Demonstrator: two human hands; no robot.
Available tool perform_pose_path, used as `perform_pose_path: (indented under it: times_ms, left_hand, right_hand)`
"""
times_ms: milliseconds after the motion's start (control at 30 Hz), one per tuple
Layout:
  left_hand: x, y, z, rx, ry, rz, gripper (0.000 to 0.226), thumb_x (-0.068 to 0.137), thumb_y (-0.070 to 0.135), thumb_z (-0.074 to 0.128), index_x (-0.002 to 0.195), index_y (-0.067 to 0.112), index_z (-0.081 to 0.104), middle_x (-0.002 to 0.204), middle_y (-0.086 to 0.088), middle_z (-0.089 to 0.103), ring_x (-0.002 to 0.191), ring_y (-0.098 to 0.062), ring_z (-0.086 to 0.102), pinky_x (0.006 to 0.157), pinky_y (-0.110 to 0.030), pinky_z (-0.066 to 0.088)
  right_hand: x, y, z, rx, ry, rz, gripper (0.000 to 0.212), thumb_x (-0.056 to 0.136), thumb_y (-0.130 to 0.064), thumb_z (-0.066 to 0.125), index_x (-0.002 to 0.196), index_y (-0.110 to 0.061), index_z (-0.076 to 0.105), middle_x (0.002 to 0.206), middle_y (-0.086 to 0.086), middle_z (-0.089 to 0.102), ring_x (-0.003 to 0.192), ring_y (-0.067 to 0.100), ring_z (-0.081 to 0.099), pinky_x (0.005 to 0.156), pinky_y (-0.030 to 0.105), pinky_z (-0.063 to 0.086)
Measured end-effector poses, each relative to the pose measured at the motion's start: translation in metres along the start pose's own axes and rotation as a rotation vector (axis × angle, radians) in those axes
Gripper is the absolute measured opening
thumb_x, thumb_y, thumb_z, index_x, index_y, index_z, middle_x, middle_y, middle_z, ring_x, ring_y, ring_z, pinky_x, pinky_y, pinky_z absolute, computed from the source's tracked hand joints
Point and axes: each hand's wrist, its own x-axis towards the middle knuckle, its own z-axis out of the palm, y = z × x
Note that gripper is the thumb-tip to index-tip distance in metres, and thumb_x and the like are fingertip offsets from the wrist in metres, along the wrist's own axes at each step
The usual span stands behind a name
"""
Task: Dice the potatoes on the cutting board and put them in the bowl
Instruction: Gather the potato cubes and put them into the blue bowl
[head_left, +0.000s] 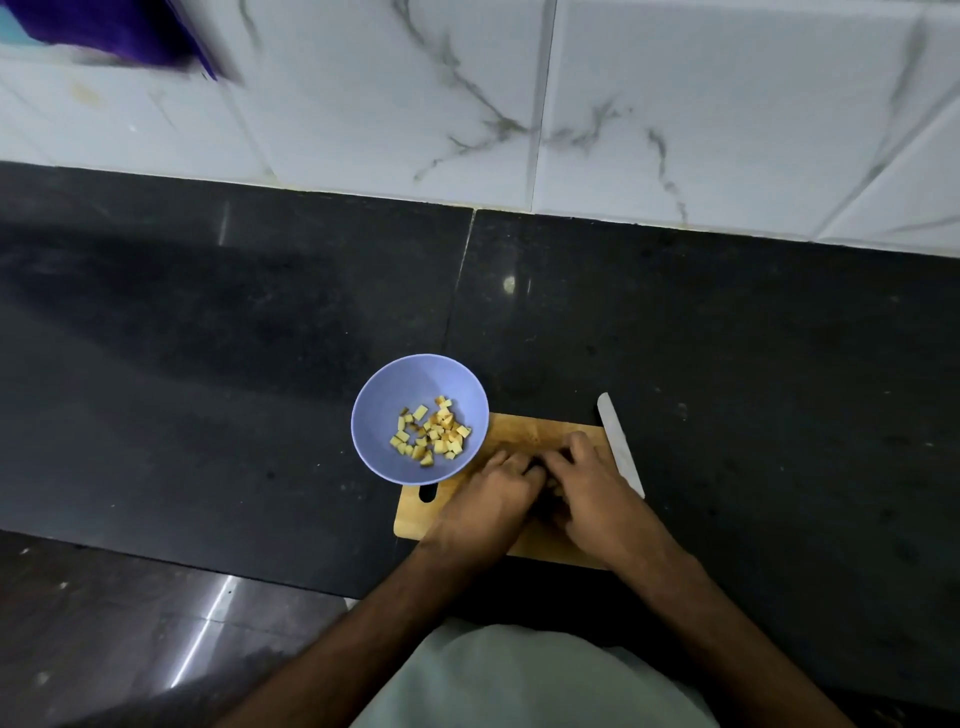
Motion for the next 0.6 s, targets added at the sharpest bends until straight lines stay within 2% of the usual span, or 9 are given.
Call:
perform_pose_path:
  times_ms: [100, 200, 400, 533, 600]
  left_hand:
    - [0.004, 0.001, 0.001, -0.077, 0.004, -0.058, 0.033, 0.096, 0.007, 0.055, 0.128, 0.009, 0.061, 0.126, -0.012, 0.06, 0.116, -0.029, 0.057, 0.091, -0.044, 0.054]
    - [0.003, 0.004, -0.004, -0.127, 0.012, -0.12, 0.035, 0.097, 0.008, 0.054, 0.132, 0.011, 0.06, 0.126, -0.01, 0.063, 0.113, -0.025, 0.06, 0.091, -0.038, 0.052]
    - [-0.002, 0.013, -0.012, -0.289, 0.099, -0.222, 0.029, 0.096, 0.007, 0.056, 0.123, 0.015, 0.065, 0.114, -0.004, 0.069, 0.099, -0.016, 0.063, 0.082, -0.031, 0.052]
    - [-0.011, 0.013, -0.021, -0.462, 0.19, -0.325, 0.034, 0.091, 0.01, 0.065, 0.123, 0.022, 0.069, 0.113, 0.006, 0.072, 0.101, -0.009, 0.066, 0.089, -0.031, 0.055]
    - [-0.015, 0.016, -0.033, -0.596, 0.235, -0.361, 0.029, 0.09, 0.01, 0.068, 0.112, 0.029, 0.071, 0.103, 0.016, 0.072, 0.097, -0.002, 0.067, 0.085, -0.025, 0.057]
  right_hand:
    - [0.004, -0.006, 0.002, -0.011, 0.03, 0.075, 0.05, 0.088, -0.017, 0.065, 0.133, -0.031, 0.048, 0.136, -0.001, 0.038, 0.116, 0.017, 0.047, 0.098, 0.035, 0.048]
    - [0.007, -0.012, 0.009, -0.006, 0.084, 0.141, 0.048, 0.089, -0.015, 0.063, 0.133, -0.032, 0.049, 0.134, 0.0, 0.041, 0.114, 0.019, 0.049, 0.094, 0.035, 0.05]
    - [0.009, -0.014, 0.009, 0.049, 0.142, 0.159, 0.038, 0.096, -0.016, 0.05, 0.13, -0.032, 0.054, 0.129, -0.002, 0.045, 0.111, 0.015, 0.049, 0.093, 0.031, 0.049]
    - [0.008, -0.009, -0.003, 0.198, 0.122, 0.161, 0.038, 0.092, -0.016, 0.062, 0.127, -0.032, 0.061, 0.124, -0.008, 0.051, 0.109, 0.01, 0.055, 0.093, 0.022, 0.045]
    - [0.007, -0.006, -0.013, 0.372, 0.127, 0.219, 0.031, 0.088, -0.02, 0.069, 0.115, -0.035, 0.065, 0.111, -0.015, 0.059, 0.1, 0.004, 0.06, 0.081, 0.013, 0.044]
